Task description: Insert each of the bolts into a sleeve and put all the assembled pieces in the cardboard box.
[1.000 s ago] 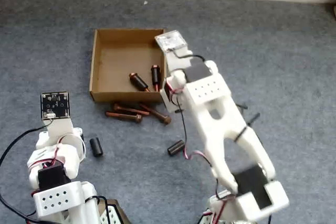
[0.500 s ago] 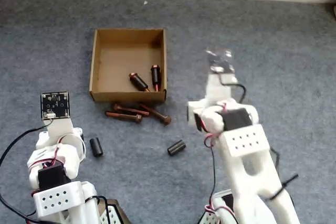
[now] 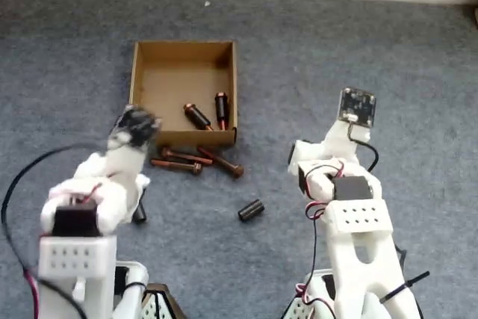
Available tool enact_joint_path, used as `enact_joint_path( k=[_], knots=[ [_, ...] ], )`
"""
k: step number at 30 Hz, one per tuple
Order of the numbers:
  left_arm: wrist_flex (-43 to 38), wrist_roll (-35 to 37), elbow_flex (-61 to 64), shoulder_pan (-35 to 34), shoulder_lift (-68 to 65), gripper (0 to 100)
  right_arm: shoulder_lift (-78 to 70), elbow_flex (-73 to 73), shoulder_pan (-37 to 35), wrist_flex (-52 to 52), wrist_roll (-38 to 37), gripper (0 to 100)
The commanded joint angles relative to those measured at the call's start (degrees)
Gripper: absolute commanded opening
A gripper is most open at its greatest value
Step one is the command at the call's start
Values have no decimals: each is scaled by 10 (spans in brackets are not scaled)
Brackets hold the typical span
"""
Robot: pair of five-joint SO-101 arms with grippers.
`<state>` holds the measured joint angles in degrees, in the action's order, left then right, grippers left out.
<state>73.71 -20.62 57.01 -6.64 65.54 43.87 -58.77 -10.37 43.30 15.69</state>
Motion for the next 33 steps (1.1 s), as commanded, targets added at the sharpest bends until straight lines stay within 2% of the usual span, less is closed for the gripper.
enact_joint_path(
  k=[1,3,5,8,10,15,19,33],
  knots=[
    [13,-130,-102,61,-174,11,21,7,15,-14,8,4],
    [6,-180,-123,82,-238,22,21,7,17,-14,8,4],
    [-1,-205,-140,101,-295,74,21,6,17,-19,7,4],
    [-4,-208,-163,124,-364,188,21,-4,17,-32,5,4],
    [-18,-208,-180,136,-401,228,21,-15,17,-51,4,4],
    [-76,-261,-208,157,-487,213,21,-29,17,-75,4,4],
    [-102,-273,-237,163,-554,197,21,-29,17,-75,4,4],
    [-103,-273,-393,164,-792,173,21,-29,18,-75,4,4]
  ],
)
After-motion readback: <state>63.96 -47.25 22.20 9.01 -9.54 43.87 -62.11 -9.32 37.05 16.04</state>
